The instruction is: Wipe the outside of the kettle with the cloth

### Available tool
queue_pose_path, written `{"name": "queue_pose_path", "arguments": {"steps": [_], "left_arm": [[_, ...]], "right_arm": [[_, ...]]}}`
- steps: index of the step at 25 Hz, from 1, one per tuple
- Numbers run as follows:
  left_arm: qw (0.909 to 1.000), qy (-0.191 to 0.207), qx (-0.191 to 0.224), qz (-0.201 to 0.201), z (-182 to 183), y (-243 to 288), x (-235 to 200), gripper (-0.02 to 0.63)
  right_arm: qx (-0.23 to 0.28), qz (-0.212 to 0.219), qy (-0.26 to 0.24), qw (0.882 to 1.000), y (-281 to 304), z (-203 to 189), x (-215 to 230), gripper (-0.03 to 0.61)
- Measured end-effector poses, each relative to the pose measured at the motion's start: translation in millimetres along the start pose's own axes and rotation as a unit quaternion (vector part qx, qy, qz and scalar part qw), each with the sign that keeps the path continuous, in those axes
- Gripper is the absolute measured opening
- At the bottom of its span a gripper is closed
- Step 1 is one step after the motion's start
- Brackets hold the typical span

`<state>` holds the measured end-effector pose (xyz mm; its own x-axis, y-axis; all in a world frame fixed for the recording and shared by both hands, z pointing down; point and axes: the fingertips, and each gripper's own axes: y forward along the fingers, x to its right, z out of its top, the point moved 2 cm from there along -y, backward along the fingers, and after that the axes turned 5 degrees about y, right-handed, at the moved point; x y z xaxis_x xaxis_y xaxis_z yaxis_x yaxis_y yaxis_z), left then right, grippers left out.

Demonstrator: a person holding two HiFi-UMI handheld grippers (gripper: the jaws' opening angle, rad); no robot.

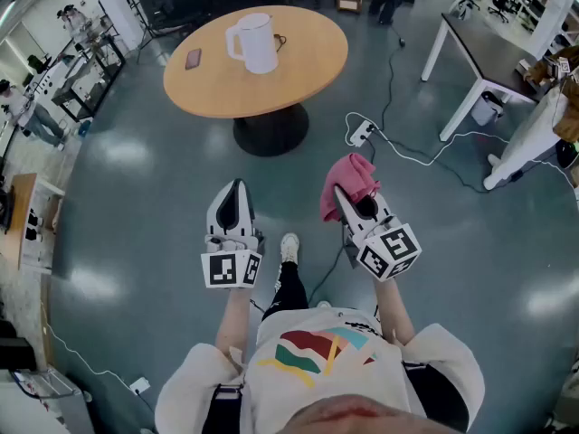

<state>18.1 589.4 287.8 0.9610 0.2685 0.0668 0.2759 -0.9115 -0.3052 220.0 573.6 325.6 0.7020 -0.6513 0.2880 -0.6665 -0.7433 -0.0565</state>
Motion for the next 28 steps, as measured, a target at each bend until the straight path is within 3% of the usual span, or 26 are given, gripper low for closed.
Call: {"name": "queue_pose_path", "arguments": {"steps": [9, 15, 23, 28], "left_arm": [[0.9997, -0.005, 0.024, 0.004, -36, 163, -139, 0.044], [0.9995, -0.001, 0.032, -0.004, -54, 241, -219, 0.043], [0.9999, -0.013, 0.0, -0.005, -105, 316, -254, 0.044], [0.9999, 0.003, 0.007, 0.01, -109, 374, -281, 0.044]], "right_arm": [[0.009, 0.016, -0.023, 1.0, 220, 33, 59, 0.038], [0.021, 0.029, -0.022, 0.999, 336, 52, 64, 0.038], [0.007, 0.028, -0.032, 0.999, 425, 48, 115, 0.038], [0.017, 0.049, -0.038, 0.998, 500, 69, 144, 0.038]]}}
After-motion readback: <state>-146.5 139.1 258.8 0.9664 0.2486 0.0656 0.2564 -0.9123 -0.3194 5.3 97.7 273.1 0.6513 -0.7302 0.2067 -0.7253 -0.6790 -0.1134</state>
